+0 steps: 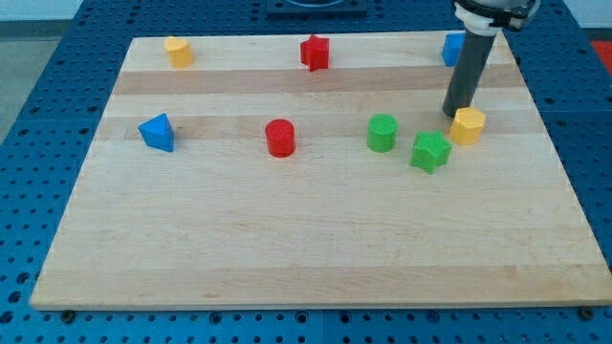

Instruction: Slide the yellow hexagon right a bit

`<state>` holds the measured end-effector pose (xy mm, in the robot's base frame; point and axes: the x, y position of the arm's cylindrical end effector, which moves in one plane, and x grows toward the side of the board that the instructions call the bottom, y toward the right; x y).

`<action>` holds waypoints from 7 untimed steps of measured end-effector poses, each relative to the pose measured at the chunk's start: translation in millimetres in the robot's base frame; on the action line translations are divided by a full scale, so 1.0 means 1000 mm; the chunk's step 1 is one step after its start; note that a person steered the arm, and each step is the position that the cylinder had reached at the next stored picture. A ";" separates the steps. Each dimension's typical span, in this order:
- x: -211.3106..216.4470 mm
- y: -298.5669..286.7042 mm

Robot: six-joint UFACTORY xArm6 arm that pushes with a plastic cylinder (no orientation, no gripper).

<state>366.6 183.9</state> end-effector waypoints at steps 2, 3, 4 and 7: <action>-0.002 0.000; -0.008 -0.010; -0.008 -0.033; 0.026 -0.051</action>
<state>393.0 132.4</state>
